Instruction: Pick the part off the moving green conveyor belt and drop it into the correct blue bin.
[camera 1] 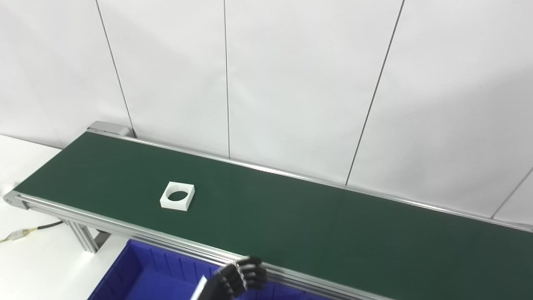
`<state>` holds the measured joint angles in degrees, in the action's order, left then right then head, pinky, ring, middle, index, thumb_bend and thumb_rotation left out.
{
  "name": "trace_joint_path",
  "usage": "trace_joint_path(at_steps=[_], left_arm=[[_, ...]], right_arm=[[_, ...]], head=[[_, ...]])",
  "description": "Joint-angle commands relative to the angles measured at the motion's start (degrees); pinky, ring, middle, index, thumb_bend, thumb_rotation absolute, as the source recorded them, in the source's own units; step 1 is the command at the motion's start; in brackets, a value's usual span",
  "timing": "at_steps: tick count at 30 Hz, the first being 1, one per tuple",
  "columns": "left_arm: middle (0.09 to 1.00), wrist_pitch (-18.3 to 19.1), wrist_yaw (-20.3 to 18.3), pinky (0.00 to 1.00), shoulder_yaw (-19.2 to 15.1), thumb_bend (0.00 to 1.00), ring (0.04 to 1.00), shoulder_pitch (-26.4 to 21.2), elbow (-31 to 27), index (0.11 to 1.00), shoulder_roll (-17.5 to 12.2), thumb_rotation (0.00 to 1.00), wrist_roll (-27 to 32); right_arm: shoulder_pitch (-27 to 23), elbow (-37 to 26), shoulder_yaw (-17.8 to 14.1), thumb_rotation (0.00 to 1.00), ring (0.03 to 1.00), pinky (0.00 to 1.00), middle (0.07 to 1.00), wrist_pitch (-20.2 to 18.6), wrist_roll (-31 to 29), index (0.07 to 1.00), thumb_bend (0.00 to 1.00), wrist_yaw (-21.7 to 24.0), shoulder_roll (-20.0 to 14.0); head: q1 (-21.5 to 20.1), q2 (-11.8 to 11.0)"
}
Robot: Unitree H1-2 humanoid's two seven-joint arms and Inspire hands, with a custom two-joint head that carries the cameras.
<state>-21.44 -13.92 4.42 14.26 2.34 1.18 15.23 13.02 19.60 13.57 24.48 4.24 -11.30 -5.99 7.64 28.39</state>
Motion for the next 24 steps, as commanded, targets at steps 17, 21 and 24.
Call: trace_joint_path(at_steps=[17, 21, 24], left_arm=[[0.733, -5.45, -4.24, 0.70, -14.11, 0.75, 0.697, -18.53, -1.05, 0.733, -9.50, 0.22, 0.72], [0.790, -3.79, -1.96, 0.75, -13.43, 0.74, 0.760, -23.15, -0.81, 0.764, -12.13, 0.26, -7.03], [0.873, 2.24, -1.57, 0.83, -11.67, 0.76, 0.857, -25.89, -4.68, 0.817, -15.17, 0.19, -13.95]], right_arm=[[-1.97, 1.10, -2.23, 0.00, 0.714, 0.62, 0.766, 2.44, -1.44, 0.786, 0.69, 3.20, 0.11], [-2.30, 1.00, -2.24, 0.00, 0.710, 0.61, 0.767, 2.44, -0.69, 0.794, 0.68, 2.88, -0.19], [-2.67, 1.16, -2.33, 0.00, 0.710, 0.60, 0.767, 2.44, -0.78, 0.791, 0.68, 2.98, -0.13]], head=[[0.97, -0.49], [0.99, -0.40], [1.16, -0.28]])
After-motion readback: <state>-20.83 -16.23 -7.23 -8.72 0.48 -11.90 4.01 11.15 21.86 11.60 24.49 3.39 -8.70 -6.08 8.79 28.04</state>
